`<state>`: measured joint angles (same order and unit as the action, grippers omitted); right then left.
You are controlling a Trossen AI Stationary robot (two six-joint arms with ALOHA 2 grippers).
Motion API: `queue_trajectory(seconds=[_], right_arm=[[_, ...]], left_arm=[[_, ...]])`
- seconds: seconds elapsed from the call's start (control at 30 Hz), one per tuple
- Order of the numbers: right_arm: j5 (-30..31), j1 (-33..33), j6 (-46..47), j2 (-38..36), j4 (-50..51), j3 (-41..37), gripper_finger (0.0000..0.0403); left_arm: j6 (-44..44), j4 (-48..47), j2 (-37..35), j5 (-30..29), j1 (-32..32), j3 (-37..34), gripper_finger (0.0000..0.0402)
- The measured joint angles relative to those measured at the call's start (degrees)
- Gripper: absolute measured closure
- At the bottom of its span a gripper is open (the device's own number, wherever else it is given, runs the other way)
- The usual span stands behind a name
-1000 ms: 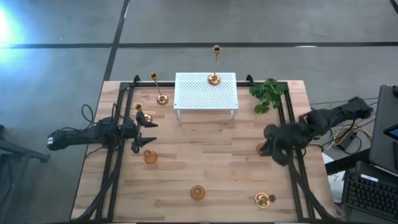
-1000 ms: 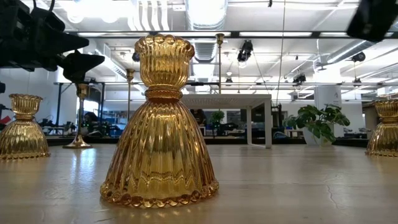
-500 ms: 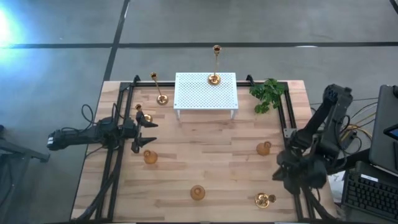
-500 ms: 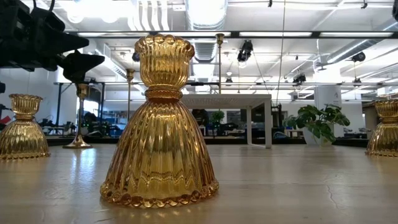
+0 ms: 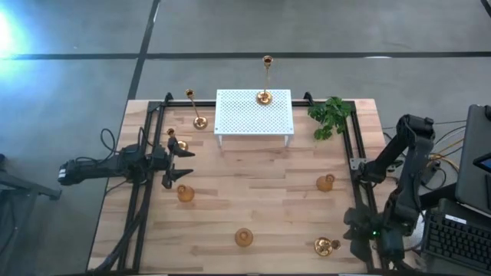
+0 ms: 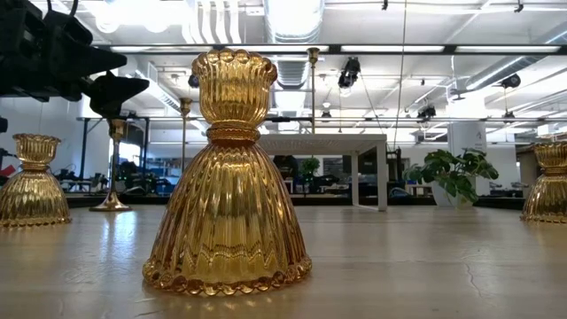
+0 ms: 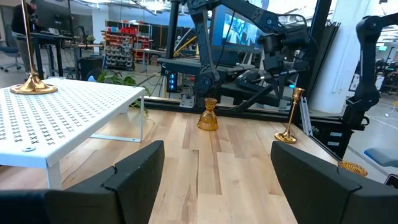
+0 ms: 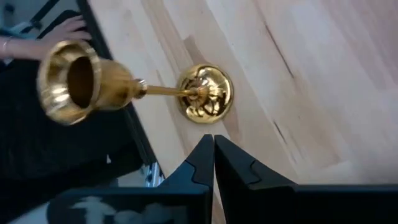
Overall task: Pick & Place candle stick holders
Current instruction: Put the small golden candle holder on the shelf
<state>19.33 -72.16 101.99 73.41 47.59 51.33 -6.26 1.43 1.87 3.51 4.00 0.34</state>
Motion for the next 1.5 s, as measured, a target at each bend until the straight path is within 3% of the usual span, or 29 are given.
queue_trajectory(seconds=[0.23, 0.73, 1.2, 1.5], right_arm=[[0.0, 0.0, -0.3, 5.8, -0.5, 1.9, 0.0364], [0.2, 0.1, -1.7, 13.4, -0.1, 8.1, 0.0188], [-0.1, 3.4, -1.6, 13.0, 1.1, 9.0, 0.0101], [-3.0, 4.6, -1.8, 9.5, 7.5, 14.7, 0.01]], left_arm=[[0.0, 0.0, 0.0, 0.0, 0.0, 0.0, 0.0101], [0.0, 0.0, 0.0, 0.0, 0.0, 0.0, 0.0101], [0.0, 0.0, 0.0, 0.0, 0.0, 0.0, 0.0101], [0.0, 0.0, 0.0, 0.0, 0.0, 0.0, 0.0101]])
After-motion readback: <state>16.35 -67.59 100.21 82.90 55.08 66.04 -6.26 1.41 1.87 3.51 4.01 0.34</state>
